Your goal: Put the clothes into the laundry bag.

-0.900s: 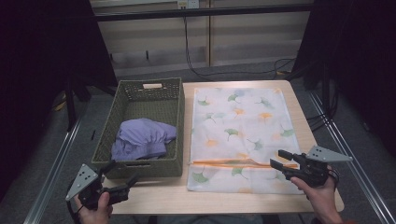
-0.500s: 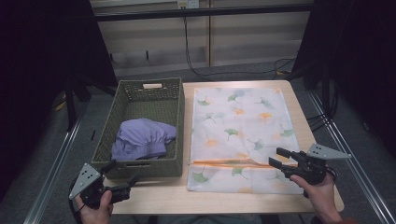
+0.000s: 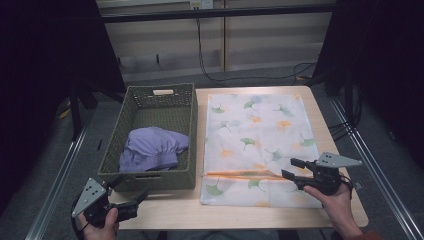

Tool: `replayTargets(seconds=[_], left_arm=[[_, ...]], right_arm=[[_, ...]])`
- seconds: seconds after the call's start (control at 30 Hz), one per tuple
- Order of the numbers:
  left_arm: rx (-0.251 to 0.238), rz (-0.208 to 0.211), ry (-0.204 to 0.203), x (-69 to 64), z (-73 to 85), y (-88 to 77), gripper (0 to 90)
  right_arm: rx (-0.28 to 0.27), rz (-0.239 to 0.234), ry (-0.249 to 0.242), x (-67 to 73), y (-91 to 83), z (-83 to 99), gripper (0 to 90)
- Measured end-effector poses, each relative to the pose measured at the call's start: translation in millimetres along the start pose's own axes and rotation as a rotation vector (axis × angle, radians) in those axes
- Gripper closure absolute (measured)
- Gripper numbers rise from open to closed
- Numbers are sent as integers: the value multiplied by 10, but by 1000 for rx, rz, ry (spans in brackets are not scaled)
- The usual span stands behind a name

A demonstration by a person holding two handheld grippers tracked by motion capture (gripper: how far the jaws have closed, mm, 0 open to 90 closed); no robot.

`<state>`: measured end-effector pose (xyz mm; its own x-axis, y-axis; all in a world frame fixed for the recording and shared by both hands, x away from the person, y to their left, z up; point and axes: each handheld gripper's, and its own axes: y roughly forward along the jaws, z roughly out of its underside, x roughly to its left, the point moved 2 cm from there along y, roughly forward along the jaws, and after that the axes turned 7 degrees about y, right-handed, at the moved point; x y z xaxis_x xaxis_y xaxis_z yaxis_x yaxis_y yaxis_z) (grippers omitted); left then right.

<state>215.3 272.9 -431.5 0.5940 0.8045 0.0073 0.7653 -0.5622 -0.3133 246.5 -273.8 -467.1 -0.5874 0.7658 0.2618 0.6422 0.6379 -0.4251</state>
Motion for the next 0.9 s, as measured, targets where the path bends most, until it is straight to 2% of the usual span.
replayTargets(seconds=[0.1, 0.2, 0.37, 0.4, 0.43, 0.5, 0.67, 0.77, 0.9], left_arm=[[4, 25, 9, -23, -3, 4, 47], [-6, 26, -1, -28, -4, 3, 47], [-5, 32, -9, -10, 1, -12, 47], [-7, 25, -14, -18, -2, -4, 47], [-7, 25, -14, -18, -2, -4, 47], [2, 25, -7, -20, 0, 4, 47], [3, 29, -14, -10, 1, 8, 47], [-6, 27, -20, -19, -6, 16, 47], [1, 39, -4, -21, -10, 28, 47]], right_arm=[[50, 8, -15, 36, 13, -8, 419], [72, -24, 18, 69, 27, -16, 407], [100, -47, 25, 95, 94, -57, 392], [126, -64, 2, 119, 146, -81, 393], [126, -64, 2, 119, 146, -81, 393], [179, -99, 9, 158, 242, -107, 416], [228, -147, -4, 190, 405, -157, 476], [251, -146, -18, 199, 491, -176, 491], [293, -155, -57, 203, 707, -258, 507]])
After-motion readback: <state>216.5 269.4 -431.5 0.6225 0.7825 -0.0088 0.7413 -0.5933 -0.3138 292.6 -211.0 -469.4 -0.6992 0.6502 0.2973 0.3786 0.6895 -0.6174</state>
